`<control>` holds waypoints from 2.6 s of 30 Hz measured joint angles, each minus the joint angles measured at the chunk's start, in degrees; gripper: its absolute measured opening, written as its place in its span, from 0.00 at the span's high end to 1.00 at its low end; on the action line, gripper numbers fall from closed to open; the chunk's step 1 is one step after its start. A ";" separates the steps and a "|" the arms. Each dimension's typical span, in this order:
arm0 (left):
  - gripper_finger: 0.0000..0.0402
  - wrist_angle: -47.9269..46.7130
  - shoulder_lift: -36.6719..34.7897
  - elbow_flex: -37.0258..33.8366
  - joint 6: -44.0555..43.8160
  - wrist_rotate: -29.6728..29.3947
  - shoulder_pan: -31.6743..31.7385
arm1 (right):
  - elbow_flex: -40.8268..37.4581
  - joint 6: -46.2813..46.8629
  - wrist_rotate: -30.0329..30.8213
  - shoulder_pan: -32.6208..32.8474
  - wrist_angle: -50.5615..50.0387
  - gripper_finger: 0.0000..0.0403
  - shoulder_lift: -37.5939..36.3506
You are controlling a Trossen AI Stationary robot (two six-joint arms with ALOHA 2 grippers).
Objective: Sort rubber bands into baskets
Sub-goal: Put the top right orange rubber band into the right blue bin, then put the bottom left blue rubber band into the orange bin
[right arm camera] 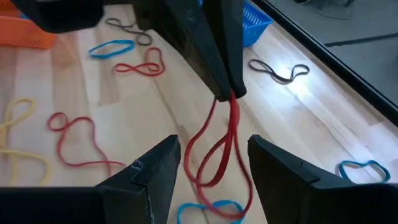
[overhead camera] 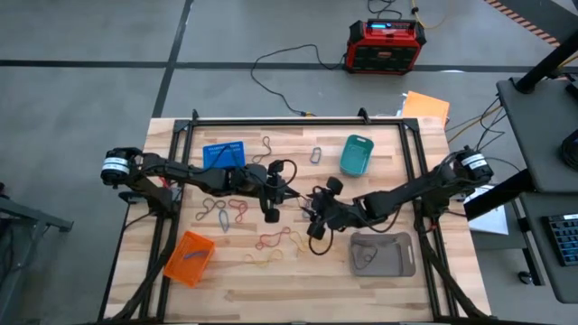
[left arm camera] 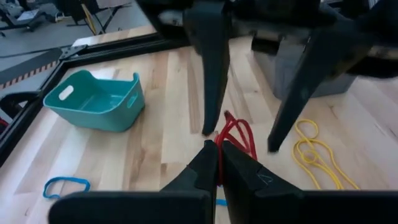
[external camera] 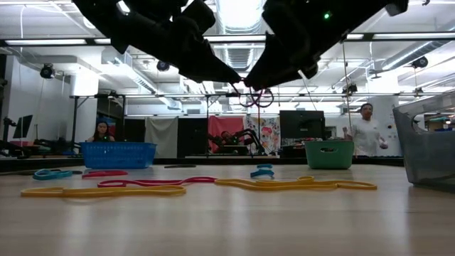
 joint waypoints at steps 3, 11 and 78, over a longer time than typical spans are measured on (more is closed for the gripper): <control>1.00 0.05 0.00 0.00 0.00 0.02 -0.32 | 0.00 -0.59 -0.01 -0.83 1.20 0.55 0.84; 1.00 -0.02 0.00 0.00 -2.25 0.04 -0.51 | -0.02 -2.48 -0.01 -1.22 0.87 0.82 0.59; 0.61 -19.85 -2.32 0.00 -12.45 -2.05 -0.51 | 7.02 15.00 -13.10 -40.20 -47.31 0.66 -3.18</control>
